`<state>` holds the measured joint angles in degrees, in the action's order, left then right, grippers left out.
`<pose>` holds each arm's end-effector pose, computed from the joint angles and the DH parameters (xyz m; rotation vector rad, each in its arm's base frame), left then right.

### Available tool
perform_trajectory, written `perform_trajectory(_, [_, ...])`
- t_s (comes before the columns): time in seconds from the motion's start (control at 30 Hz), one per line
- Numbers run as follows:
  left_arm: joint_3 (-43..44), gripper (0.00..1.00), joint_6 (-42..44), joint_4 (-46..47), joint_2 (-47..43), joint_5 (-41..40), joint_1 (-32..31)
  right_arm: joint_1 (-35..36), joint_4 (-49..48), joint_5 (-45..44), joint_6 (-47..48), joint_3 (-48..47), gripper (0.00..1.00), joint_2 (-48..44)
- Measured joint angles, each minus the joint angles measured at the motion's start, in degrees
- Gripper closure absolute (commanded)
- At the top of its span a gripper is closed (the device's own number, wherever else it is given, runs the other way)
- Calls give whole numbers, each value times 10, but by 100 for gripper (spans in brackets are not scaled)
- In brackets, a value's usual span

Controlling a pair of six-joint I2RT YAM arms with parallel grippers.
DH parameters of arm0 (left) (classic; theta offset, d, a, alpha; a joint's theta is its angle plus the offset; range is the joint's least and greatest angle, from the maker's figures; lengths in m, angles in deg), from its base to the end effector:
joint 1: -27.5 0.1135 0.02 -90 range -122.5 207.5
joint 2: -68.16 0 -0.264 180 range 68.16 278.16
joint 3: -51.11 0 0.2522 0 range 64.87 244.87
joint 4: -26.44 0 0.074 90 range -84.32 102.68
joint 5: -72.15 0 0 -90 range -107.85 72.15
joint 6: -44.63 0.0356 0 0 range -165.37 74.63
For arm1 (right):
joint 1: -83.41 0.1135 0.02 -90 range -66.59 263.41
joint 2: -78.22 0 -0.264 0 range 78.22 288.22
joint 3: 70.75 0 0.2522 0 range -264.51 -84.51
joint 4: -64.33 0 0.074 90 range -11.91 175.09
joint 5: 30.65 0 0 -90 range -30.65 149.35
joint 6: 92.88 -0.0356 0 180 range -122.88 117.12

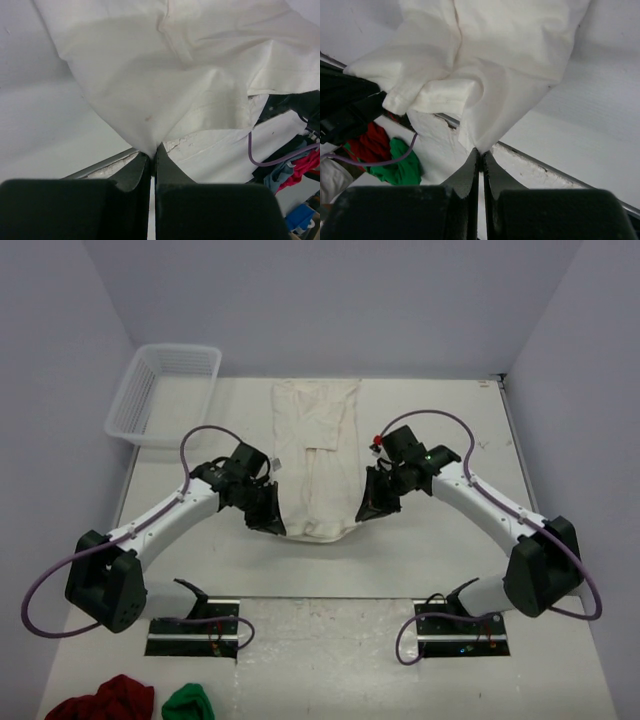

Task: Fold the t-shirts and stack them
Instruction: Grab the bottom of the folded rectangular tshirt with both arms, then fold the folded rectangular tshirt in 1/3 of the way

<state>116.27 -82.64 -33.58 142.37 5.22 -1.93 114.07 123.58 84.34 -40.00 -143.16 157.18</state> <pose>0.1981 -0.1278 0.2282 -0.0908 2.9519 -0.8028 0.2190 0.1473 0.2469 0.0259 2.9069 0.8813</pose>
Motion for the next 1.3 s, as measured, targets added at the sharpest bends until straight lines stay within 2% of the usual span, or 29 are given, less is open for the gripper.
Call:
perform_trajectory(0.17, [78, 100, 23, -16, 66, -20, 11, -10, 37, -13, 25, -138, 100, 77])
perform_trajectory(0.43, [239, 100, 71, -30, 206, -44, 87, -82, 92, -17, 72, -318, 100, 212])
perform_trajectory(0.63, [338, 100, 107, -22, 313, -59, 97, -125, 113, -15, 107, -407, 100, 320])
perform_trajectory(0.8, [376, 100, 129, -15, 378, -69, 106, -142, 128, -8, 129, -468, 100, 402])
perform_trajectory(1.0, [388, 100, 142, -10, 417, -67, 132, -150, 144, 19, 141, -549, 100, 490])
perform_trajectory(1.3, [453, 100, 153, -9, 457, -60, 148, -151, 149, 33, 143, -600, 100, 548])
